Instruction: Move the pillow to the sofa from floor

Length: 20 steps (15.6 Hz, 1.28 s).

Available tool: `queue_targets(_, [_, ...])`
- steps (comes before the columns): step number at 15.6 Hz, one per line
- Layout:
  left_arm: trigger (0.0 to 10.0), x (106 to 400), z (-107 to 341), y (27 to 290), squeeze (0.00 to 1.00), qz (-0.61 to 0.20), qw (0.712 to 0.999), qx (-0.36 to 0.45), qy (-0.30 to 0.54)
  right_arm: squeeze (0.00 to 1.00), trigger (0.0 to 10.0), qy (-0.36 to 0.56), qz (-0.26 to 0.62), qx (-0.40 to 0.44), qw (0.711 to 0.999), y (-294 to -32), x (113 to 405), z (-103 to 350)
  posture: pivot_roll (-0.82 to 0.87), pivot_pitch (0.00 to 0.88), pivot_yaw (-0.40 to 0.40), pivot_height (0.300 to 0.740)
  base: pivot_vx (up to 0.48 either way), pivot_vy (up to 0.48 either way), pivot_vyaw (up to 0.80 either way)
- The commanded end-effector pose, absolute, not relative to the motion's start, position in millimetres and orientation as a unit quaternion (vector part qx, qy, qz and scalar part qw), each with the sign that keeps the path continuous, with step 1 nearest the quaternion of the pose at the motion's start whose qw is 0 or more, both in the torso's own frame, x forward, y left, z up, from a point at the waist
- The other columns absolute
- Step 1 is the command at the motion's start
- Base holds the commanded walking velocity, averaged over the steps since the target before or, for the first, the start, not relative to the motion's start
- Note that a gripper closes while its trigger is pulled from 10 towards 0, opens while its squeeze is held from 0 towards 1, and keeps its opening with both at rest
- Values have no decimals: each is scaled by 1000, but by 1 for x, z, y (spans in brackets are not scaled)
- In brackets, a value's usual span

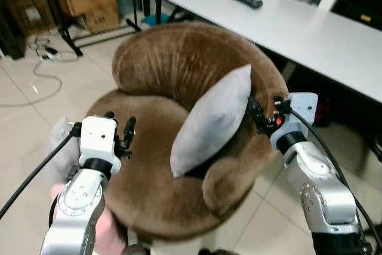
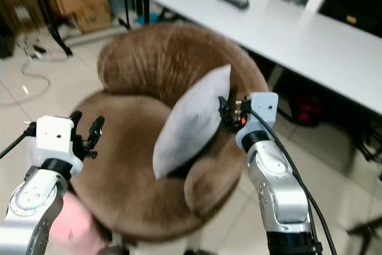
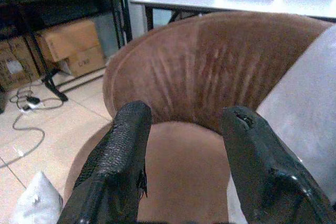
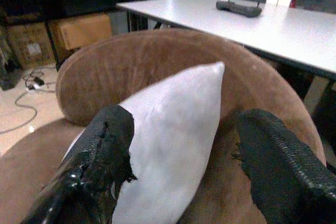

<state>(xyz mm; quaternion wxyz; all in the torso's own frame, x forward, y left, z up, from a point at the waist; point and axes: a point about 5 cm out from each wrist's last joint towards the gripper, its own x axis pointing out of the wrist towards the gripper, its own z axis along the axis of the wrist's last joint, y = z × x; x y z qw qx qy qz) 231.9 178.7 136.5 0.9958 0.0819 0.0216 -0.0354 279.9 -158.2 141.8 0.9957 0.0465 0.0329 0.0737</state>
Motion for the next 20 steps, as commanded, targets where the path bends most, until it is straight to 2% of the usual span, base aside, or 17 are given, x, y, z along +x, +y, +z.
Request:
queue_targets(1, [10000, 231, 134, 177, 0, -39, 995, 86, 24, 0, 10000, 39, 68, 43, 996, -161, 279, 139, 56, 0, -96, 740, -296, 0, 0])
queue_targets(3, [10000, 231, 135, 177, 0, -41, 995, 87, 24, 0, 10000, 41, 65, 42, 996, -162, 279, 139, 53, 0, -94, 740, -257, 0, 0])
queue_targets(9, [10000, 230, 127, 184, 0, -17, 995, 90, 41, 0, 10000, 57, 46, 25, 997, -170, 280, 134, 38, 0, -107, 740, 0, 0, 0])
queue_targets(16, [10000, 232, 124, 180, 0, -22, 995, 90, 48, 0, 10000, 65, 65, 21, 996, -167, 279, 133, 21, 0, -101, 740, 0, 207, 0])
queue_targets(20, [10000, 229, 121, 182, 0, -23, 992, 115, 52, 0, 10000, 80, 61, -19, 995, -179, 282, 124, 27, 0, -104, 740, 0, 244, 0])
